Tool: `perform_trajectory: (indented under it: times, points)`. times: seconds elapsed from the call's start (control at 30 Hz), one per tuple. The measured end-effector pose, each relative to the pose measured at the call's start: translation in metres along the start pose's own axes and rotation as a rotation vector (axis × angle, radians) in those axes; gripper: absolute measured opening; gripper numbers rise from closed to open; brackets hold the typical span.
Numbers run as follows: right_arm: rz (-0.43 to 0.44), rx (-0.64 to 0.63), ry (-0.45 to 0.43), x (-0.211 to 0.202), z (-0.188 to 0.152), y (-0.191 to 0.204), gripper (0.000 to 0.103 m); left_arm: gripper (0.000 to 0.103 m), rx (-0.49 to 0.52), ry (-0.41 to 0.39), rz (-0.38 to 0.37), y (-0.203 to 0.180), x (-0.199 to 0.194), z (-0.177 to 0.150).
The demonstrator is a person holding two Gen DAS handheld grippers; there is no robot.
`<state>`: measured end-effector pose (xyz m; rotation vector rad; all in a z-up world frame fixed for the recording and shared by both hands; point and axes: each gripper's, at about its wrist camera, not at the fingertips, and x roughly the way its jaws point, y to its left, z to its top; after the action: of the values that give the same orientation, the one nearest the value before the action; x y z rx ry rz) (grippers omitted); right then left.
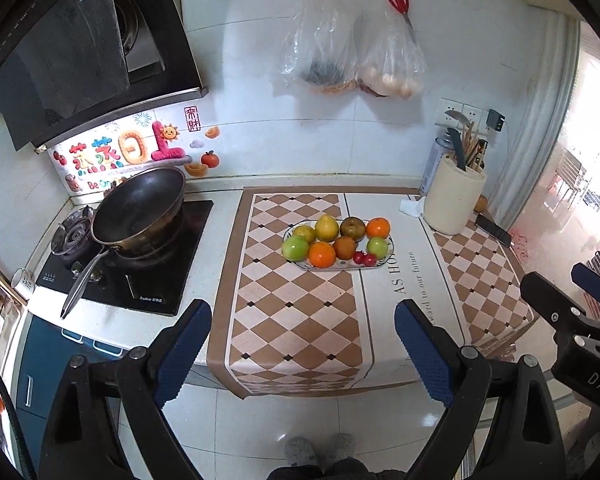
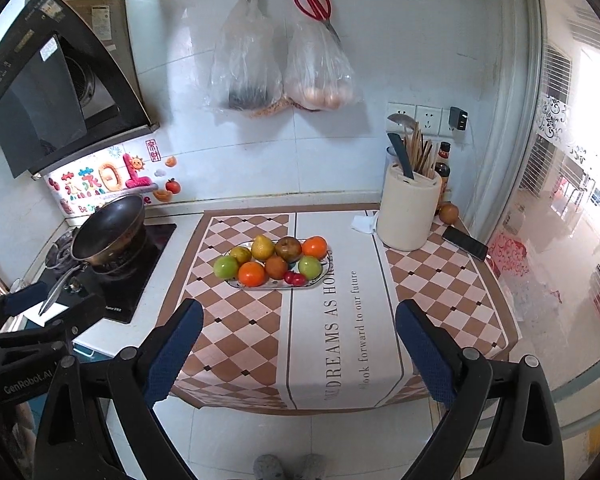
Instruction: Organize fruits
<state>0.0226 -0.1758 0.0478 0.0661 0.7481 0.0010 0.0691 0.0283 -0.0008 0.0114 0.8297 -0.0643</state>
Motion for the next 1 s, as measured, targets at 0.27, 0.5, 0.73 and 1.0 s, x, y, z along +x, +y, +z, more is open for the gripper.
perform_trajectory:
  times: [0.27, 0.5, 0.73, 1.0]
  points:
    - [0.02, 0.009, -0.007, -0.01, -0.002, -0.006, 0.099, 0.094, -0.001, -0.002, 0.004, -0.008, -0.006, -0.006]
    - [-0.001, 0.013, 0.019, 0.016, 0.002, -0.016, 0.101, 0.103, -0.006, 0.011, -0.001, -0.011, 0.004, -0.003]
    - [-0.029, 0.012, 0.047, 0.061, 0.015, -0.023, 0.101, 0.103, -0.012, 0.031, 0.036, -0.011, 0.041, 0.016]
    - [-0.052, 0.002, 0.092, 0.12, 0.032, -0.026, 0.101, 0.103, -0.014, 0.064, 0.073, -0.01, 0.088, 0.037]
